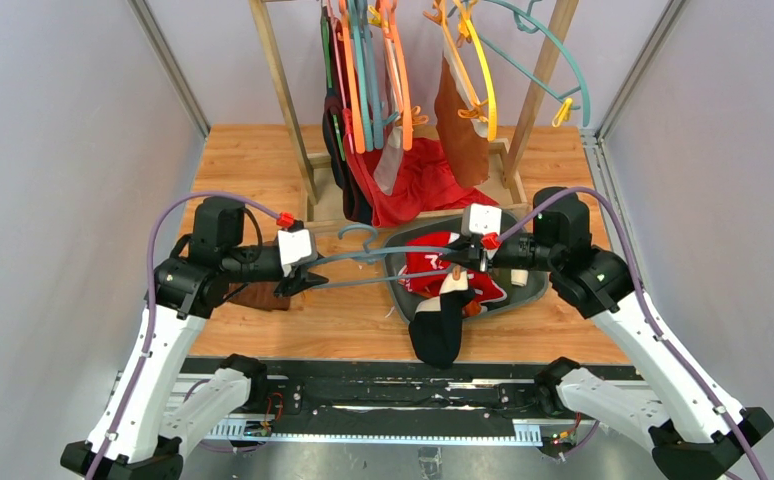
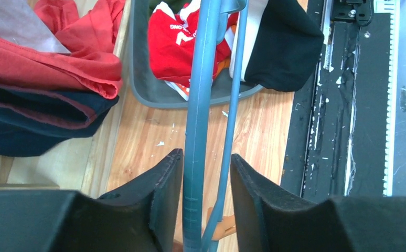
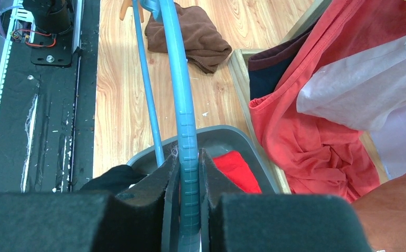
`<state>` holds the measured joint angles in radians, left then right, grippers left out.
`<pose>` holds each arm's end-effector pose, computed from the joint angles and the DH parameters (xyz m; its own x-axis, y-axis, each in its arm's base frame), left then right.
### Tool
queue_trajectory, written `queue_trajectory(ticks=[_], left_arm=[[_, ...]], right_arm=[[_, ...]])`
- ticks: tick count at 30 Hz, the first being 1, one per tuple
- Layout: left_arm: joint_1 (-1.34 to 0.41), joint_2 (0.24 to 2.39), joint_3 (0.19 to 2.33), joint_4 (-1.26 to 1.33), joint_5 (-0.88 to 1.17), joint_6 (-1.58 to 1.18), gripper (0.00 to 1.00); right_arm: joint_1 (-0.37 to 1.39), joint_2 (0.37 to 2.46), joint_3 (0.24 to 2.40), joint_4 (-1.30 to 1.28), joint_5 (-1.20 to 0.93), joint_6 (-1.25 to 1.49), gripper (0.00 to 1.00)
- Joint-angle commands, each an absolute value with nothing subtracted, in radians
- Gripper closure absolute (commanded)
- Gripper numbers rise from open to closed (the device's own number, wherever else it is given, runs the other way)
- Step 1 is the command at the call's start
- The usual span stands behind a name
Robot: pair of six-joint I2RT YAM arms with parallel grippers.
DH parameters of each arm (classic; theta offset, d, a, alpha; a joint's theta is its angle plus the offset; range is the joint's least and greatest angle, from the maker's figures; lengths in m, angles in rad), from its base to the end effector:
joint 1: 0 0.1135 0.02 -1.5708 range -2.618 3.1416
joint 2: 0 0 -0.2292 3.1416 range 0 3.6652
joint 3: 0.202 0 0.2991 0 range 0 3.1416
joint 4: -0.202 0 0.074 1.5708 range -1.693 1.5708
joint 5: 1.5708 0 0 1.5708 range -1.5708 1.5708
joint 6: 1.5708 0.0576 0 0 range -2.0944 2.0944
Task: Remove the underwear clipped to the hanger
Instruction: Remove the underwear from the hanger.
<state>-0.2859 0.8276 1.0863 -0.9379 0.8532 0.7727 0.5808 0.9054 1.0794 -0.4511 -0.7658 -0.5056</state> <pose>0.1987 -0.1036 0.3450 0.0905 0.4518 -0.8875 0.9562 0.2097 0.2043 0.2020 0.1803 0.3720 0.2614 -0.2460 -0.9333 -0.9444 0.1345 -0.3000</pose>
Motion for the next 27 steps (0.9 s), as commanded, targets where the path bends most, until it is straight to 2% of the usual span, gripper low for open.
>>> queue_trajectory(ticks=[1,8,11,12,14,16,17,22,27], left_arm=[[-0.295,0.827,1.087,-0.936,0.855,0.787,0.61],[-0.296,0.824,1.102,-0.936,0.832,0.815,0.86],[-0.296,0.818,1.108,-0.936,0.807,0.868,0.99],[-0.296,0.813,1.112,-0.936,0.793,0.886,1.00],[-0.295,0.808,1.129,-0.936,0.762,0.917,1.00],[-0.296,0.803,1.150,-0.936,0.735,0.937,1.00],[-0.295,0.799,1.160,-0.936,0.725,0.950,1.00],[-0.296,0.763,1.225,-0.936,0.656,1.030,1.00],[-0.296,0.724,1.295,-0.938,0.603,1.123,1.00]], right_arm=[[0.596,0.884,1.065,-0.418,-0.792,-0.507,0.99],[0.594,0.874,1.043,-0.428,-0.819,-0.526,0.98],[0.593,0.869,1.033,-0.434,-0.842,-0.530,0.82],[0.594,0.868,1.031,-0.440,-0.856,-0.532,0.73],[0.592,0.864,1.028,-0.449,-0.875,-0.534,0.63],[0.588,0.857,1.029,-0.455,-0.887,-0.534,0.45],[0.586,0.853,1.029,-0.457,-0.892,-0.533,0.39],[0.546,0.819,1.032,-0.431,-0.932,-0.473,0.34],[0.465,0.778,1.037,-0.330,-0.986,-0.285,0.34]])
